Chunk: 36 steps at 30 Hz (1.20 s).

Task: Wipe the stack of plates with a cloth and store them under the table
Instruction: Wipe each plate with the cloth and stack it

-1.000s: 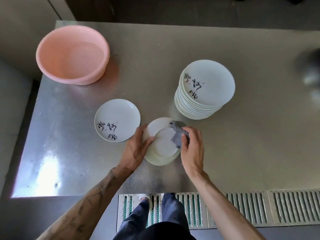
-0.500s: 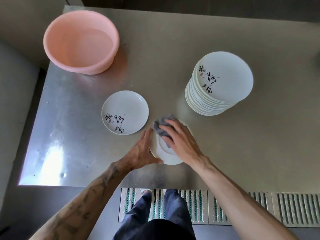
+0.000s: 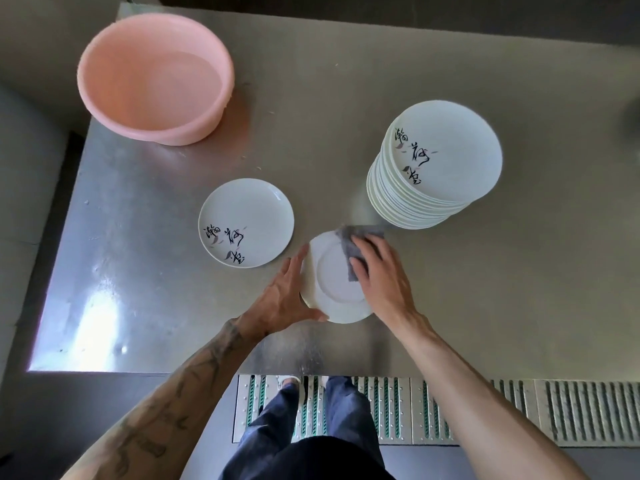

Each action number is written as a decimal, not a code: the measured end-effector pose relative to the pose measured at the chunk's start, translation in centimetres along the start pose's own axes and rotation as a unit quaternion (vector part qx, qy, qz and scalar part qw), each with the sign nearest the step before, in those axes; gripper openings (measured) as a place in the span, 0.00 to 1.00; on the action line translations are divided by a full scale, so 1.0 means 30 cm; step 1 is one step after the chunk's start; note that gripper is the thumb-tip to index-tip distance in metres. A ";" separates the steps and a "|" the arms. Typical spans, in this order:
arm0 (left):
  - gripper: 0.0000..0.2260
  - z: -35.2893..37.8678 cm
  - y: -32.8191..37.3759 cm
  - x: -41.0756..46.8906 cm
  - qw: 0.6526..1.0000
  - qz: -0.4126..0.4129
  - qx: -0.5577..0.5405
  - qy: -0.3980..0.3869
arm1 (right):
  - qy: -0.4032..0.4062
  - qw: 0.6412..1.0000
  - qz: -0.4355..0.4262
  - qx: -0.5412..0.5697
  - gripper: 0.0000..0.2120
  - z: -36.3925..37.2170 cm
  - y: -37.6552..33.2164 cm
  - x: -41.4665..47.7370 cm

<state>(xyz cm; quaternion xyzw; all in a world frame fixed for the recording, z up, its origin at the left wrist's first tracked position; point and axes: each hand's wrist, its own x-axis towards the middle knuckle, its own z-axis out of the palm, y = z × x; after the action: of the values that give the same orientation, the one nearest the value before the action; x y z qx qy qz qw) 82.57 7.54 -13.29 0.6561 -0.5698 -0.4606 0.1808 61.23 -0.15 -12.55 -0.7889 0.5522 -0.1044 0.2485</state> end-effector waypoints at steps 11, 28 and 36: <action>0.64 -0.009 0.021 -0.004 0.999 0.021 0.032 -0.012 | 0.067 0.998 0.017 0.001 0.20 0.082 -0.035 -0.321; 0.59 -0.005 0.005 -0.006 0.999 0.022 -0.023 0.002 | 0.034 0.998 -0.047 -0.020 0.19 0.125 -0.172 -0.162; 0.56 -0.008 0.024 -0.002 0.999 0.017 -0.042 0.026 | 0.038 0.998 -0.027 -0.031 0.20 0.127 -0.197 -0.053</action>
<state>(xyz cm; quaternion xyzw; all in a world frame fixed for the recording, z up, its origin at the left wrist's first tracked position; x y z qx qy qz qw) 82.34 7.32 -12.58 0.6501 -0.5562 -0.4634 0.2309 67.14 3.96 -12.63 -0.8067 0.5424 -0.1237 0.1996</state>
